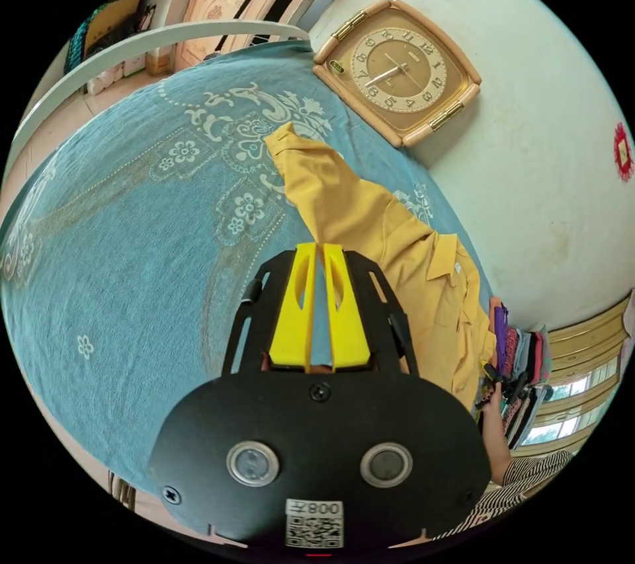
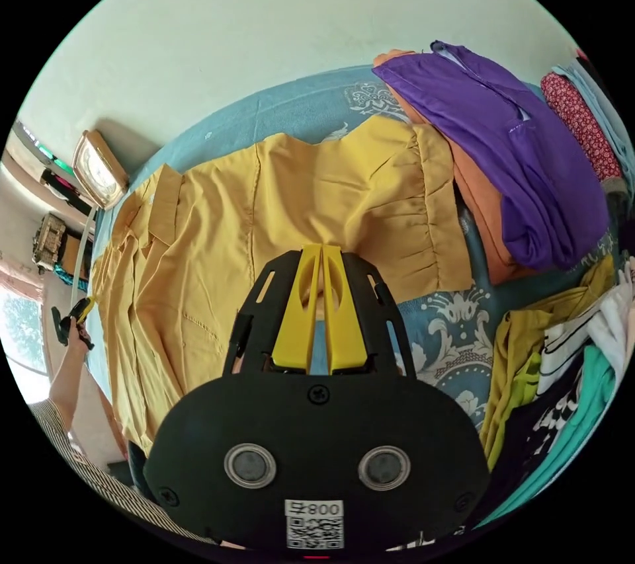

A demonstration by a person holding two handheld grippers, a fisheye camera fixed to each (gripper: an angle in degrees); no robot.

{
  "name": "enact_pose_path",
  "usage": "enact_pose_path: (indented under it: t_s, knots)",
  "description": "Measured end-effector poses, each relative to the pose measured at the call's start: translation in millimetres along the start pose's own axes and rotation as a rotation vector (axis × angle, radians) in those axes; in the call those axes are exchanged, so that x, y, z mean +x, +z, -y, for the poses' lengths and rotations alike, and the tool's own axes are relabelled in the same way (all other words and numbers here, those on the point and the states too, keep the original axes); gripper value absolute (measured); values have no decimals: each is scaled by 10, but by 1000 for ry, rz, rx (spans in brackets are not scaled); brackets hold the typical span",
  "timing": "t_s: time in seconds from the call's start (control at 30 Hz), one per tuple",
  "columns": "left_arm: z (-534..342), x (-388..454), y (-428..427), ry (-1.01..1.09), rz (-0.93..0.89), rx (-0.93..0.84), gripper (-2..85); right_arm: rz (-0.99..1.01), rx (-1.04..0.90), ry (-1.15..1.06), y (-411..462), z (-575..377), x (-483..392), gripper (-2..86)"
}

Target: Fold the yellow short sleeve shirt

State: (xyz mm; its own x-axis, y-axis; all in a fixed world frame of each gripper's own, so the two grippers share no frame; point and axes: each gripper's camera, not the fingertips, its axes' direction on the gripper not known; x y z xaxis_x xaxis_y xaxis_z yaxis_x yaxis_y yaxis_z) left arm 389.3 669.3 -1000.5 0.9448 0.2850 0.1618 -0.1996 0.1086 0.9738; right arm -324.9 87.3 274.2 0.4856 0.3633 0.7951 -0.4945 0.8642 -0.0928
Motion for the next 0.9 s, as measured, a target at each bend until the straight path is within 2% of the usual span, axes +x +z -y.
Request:
enact_pose_path:
  t_s: [0.17,0.27,0.33,0.43,0.5,0.6,0.67,0.73,0.83,0.9]
  knots:
    - [-15,-216,-15,-86,-87,9,27,-9,72,-53,-7,-329,-184,1]
    - [26,-262,168,-153,-175,-20,16,60,109,-142,10,-543,-547,1]
    - [45,-76,218,-90,-189,0,12,109,121,-225,69,-657,-892,1]
    - [33,560,340,185,-136,-50,8,207,143,-360,228,-826,-1586,3]
    - [-132,1091,533,432,-45,-152,8,319,132,-474,471,-950,-2243,4]
    - [-473,1478,682,644,134,-199,10,426,67,-588,960,-1109,-3130,9]
    - [-635,1516,659,659,183,-172,13,474,33,-659,1279,-1227,-3661,14]
    - [-754,1458,584,648,152,-144,15,509,-16,-729,1614,-1356,-4199,23]
    - [-878,1208,433,549,47,-101,16,519,-61,-876,2114,-1640,-5069,43]
    - [-964,965,363,457,-52,-84,16,459,-72,-991,2482,-1896,-5667,54]
